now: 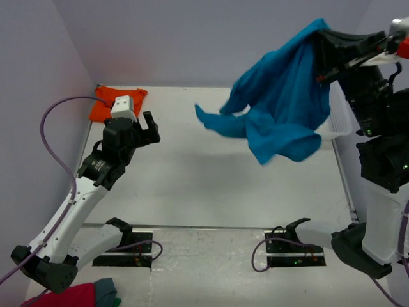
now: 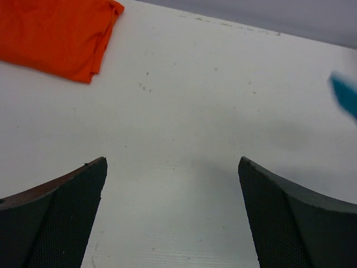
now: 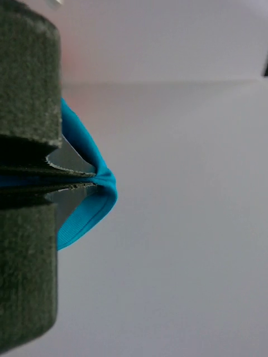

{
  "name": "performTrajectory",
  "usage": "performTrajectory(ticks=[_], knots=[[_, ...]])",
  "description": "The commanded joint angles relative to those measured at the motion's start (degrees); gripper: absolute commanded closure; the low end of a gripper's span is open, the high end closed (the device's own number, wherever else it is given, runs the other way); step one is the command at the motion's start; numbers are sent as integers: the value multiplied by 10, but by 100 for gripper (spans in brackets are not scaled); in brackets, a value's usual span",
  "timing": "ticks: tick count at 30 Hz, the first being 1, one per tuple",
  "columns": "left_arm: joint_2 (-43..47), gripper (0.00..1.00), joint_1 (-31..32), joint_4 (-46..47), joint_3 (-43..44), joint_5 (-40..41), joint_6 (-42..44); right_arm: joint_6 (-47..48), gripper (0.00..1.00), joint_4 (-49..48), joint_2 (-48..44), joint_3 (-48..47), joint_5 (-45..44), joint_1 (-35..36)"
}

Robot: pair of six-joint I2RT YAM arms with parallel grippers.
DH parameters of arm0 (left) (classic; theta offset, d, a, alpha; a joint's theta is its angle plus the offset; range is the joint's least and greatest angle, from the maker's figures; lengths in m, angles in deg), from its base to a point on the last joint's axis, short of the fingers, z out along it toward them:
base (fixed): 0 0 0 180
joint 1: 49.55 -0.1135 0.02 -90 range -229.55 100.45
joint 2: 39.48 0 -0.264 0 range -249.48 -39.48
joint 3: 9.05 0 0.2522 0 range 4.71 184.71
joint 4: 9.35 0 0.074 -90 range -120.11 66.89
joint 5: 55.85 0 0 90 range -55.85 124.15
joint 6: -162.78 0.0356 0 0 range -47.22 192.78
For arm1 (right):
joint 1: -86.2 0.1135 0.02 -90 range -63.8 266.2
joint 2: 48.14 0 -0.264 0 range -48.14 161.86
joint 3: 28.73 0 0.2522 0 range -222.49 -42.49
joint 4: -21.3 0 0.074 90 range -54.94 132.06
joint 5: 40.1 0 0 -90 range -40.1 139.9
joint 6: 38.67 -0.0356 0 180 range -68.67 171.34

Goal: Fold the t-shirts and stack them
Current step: Move the tshirt to the center of the board

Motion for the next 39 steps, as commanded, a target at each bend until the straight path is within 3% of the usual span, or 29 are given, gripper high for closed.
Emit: performTrajectory(ticks=[1, 2, 5, 10, 14, 17, 18, 21, 24, 27, 33, 36, 39], knots=[[24, 0, 3, -2, 3, -5, 2, -78, 100, 72, -34, 143, 96, 13], [26, 0, 3, -4, 4, -6, 4, -91, 100, 55, -54, 226, 108, 14], [29, 0, 3, -8, 4, 11, 6, -104, 100, 60, -78, 303, 169, 14], [30, 0, 3, 7, -2, 9, 6, -91, 100, 75, -12, 341, 217, 43], [8, 0, 3, 9, 7, -6, 5, -88, 100, 48, 96, 280, 239, 50], [-1, 0, 3, 9, 7, -10, 7, -75, 100, 48, 176, 200, 213, 61], [-4, 0, 3, 9, 7, -11, 13, -75, 100, 48, 208, 179, 165, 62], [-8, 0, 3, 1, 6, 0, 18, -74, 100, 42, 244, 113, 73, 63], [-5, 0, 3, 0, 5, 16, 23, -61, 100, 55, 254, 63, 88, 73], [-4, 0, 3, 7, 3, 17, 27, -12, 100, 107, 249, 3, 143, 134], [9, 0, 3, -6, -4, 23, 17, 62, 100, 120, 154, 22, 14, 320], [37, 0, 3, -6, -11, 55, 10, 63, 100, 82, 81, 94, -42, 363], [53, 0, 3, -4, -9, 98, 1, 66, 100, 89, 37, 103, -47, 373]])
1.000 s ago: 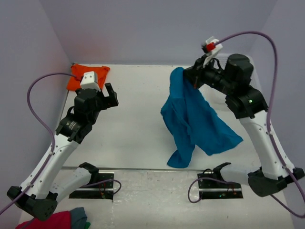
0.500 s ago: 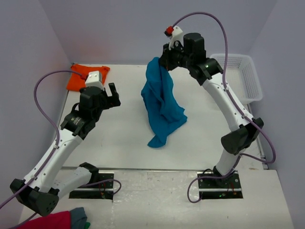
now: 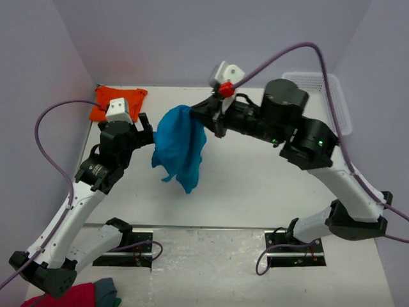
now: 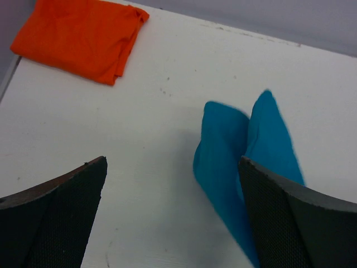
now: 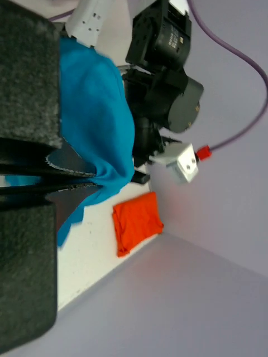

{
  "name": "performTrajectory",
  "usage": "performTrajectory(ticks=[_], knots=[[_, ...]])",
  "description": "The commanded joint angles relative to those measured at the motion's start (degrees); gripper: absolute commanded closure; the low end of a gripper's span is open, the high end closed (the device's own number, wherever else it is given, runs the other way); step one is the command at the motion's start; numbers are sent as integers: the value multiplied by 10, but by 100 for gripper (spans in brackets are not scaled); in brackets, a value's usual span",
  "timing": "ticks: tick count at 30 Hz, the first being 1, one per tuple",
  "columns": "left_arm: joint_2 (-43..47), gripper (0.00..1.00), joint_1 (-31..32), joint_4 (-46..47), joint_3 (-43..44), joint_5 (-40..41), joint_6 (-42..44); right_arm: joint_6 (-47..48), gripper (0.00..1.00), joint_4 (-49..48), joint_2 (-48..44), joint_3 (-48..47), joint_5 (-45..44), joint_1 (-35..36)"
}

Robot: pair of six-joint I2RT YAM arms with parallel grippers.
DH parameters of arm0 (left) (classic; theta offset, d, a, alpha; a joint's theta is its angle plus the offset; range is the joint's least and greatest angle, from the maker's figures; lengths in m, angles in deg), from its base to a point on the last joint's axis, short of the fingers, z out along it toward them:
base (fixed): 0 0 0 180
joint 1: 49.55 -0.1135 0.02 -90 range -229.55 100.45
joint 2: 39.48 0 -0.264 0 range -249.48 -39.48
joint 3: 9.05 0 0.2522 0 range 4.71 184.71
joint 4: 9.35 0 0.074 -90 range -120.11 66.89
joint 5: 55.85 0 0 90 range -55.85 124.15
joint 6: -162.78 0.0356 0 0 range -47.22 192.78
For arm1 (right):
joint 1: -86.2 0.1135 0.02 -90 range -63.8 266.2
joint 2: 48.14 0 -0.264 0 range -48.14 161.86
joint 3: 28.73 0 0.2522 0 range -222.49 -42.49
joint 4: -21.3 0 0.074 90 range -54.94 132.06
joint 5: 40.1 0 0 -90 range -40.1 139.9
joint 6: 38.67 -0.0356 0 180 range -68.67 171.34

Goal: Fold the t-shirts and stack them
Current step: Move the tshirt to the center of the board

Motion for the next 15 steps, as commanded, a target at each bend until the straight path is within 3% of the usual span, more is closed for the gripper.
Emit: performTrajectory(ticks=[1, 6, 11, 15], knots=[[24, 0, 3, 2, 4, 64, -9, 26, 100, -34, -69, 7, -67, -8], [-53, 0, 3, -8, 44, 50, -13, 73, 100, -41, -78, 43, -168, -37], [-105, 0, 3, 8, 57, 32, -9, 41, 100, -83, -37, 150, -108, -188], [-117, 0, 3, 20, 59, 25, 7, 16, 100, -95, 116, 150, -104, -288]])
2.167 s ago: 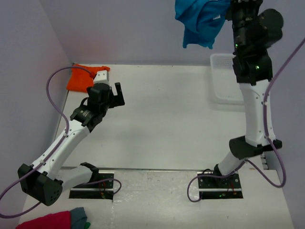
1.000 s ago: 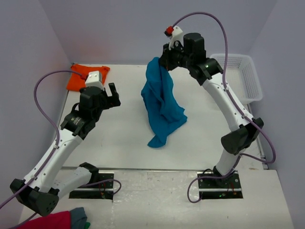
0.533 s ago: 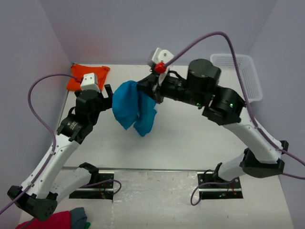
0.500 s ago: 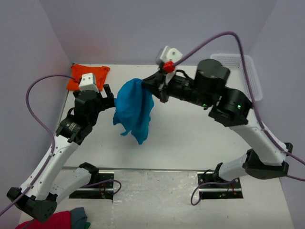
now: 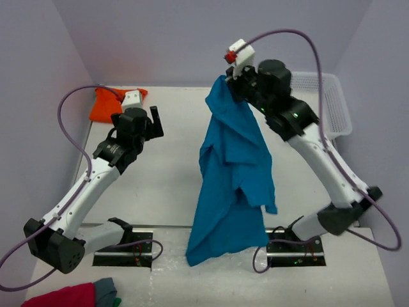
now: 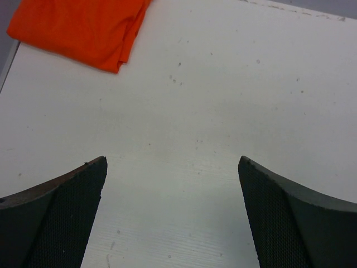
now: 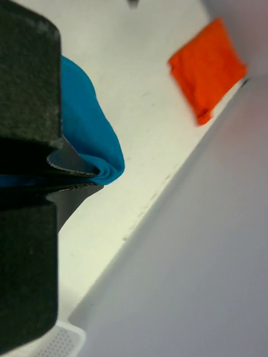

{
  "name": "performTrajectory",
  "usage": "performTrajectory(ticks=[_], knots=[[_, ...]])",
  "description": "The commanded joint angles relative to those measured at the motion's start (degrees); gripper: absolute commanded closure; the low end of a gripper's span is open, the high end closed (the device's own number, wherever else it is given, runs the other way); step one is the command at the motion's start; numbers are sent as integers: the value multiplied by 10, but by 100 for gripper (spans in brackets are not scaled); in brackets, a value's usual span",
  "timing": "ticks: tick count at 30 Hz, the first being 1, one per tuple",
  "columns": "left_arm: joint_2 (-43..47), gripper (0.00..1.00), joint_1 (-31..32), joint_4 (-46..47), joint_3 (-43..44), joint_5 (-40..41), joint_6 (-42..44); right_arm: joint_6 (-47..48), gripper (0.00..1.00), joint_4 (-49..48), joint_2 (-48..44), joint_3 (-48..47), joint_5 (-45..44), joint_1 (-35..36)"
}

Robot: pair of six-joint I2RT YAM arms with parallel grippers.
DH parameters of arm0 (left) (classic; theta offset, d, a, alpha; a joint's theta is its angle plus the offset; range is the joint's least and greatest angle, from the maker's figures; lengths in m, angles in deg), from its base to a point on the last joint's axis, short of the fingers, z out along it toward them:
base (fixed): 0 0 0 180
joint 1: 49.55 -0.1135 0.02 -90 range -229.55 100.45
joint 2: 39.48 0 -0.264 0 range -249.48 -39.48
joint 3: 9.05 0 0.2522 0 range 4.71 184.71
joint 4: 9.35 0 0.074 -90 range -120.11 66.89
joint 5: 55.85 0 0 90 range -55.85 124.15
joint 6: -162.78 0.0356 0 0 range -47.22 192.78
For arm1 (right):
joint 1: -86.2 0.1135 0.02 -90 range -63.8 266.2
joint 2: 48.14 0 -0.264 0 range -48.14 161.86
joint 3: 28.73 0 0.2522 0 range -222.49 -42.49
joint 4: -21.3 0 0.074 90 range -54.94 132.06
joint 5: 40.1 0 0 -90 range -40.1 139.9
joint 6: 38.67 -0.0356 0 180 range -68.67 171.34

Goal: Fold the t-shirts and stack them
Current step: Move the tshirt to the center of the board, then flatten out the tshirt

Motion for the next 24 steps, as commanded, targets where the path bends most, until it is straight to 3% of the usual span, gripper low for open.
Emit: performTrajectory(ticks=[1, 8, 9, 10, 12, 14, 17, 18, 21, 24], knots=[[4, 0, 3, 14, 19, -7, 13, -18, 100, -10, 155, -1, -5, -74], [-13, 0, 3, -16, 13, -17, 28, -25, 98, 100, 429, -234, -3, -130], [-6, 0, 3, -15, 9, -27, 30, -31, 83, 108, 447, -279, -6, -134], [-4, 0, 3, -15, 5, -36, 31, -32, 52, 118, 462, -298, -10, -136], [1, 0, 3, -12, -1, -74, 38, -28, 29, 117, 475, -325, -46, -136], [0, 0, 3, -3, -9, -118, 55, -32, 22, 117, 445, -326, -65, -136], [-13, 0, 3, 9, -16, -238, 75, -59, 19, 126, 380, -275, -89, -137], [-21, 0, 3, 22, -18, -318, 76, -81, 19, 127, 326, -226, -100, -136], [-52, 0, 30, 56, -38, -420, 78, -119, 19, 113, 207, -99, -124, -136], [-93, 0, 101, 80, -46, -407, 62, -164, 19, 99, 100, 10, -151, -137]])
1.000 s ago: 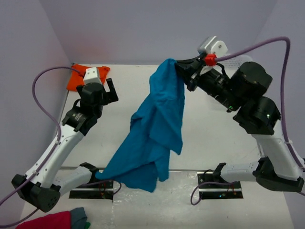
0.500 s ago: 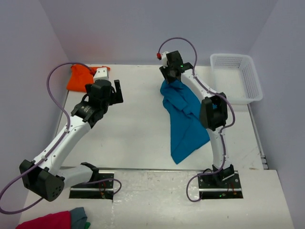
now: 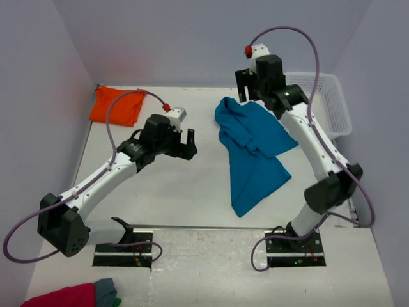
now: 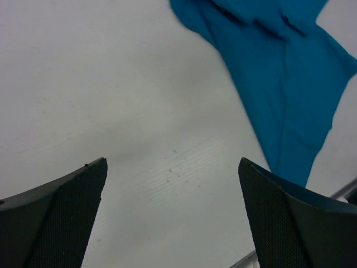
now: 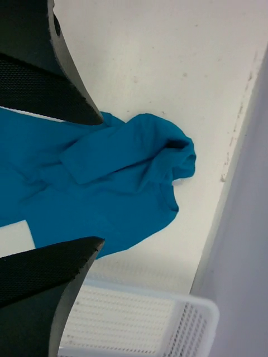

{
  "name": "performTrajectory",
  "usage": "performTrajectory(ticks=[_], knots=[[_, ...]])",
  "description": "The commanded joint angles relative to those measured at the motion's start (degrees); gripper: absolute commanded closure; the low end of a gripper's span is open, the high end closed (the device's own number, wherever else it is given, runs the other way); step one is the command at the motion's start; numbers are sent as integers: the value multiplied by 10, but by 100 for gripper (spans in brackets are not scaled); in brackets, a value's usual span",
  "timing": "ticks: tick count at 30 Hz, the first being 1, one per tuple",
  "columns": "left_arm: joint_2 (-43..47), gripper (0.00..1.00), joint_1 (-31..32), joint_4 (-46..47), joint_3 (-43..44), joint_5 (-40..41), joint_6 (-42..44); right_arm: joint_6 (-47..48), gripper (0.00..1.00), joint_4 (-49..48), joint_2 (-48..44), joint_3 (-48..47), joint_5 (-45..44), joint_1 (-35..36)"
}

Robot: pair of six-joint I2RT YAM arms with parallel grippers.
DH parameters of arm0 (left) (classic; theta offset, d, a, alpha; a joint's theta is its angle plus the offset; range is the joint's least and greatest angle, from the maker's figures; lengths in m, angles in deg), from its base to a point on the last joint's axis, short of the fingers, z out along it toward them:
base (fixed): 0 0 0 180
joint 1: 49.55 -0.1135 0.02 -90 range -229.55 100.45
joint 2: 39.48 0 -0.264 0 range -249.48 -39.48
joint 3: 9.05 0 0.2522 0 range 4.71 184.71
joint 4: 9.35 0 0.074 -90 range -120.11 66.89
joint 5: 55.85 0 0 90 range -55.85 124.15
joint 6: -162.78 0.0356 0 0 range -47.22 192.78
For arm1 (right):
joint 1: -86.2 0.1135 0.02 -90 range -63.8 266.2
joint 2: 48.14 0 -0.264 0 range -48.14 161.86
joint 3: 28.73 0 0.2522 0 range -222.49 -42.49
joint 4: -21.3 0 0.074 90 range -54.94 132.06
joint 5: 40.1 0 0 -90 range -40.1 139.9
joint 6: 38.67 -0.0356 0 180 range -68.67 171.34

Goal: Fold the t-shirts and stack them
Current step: Flatten out the tshirt

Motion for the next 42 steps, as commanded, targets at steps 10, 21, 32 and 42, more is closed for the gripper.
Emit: performTrajectory(ticks=[10, 21, 32, 42], knots=[[-103, 0, 211, 34, -2, 154, -112, -60, 18, 6, -265, 175, -108, 1], [-230, 0, 365, 40, 41, 268, -184, -60, 18, -37, -324, 258, -104, 0], [-333, 10, 447, -2, 133, 314, -192, -67, 18, -39, -348, 286, -91, 2], [-376, 21, 475, -27, 150, 301, -250, -69, 18, -41, -371, 307, -93, 2]])
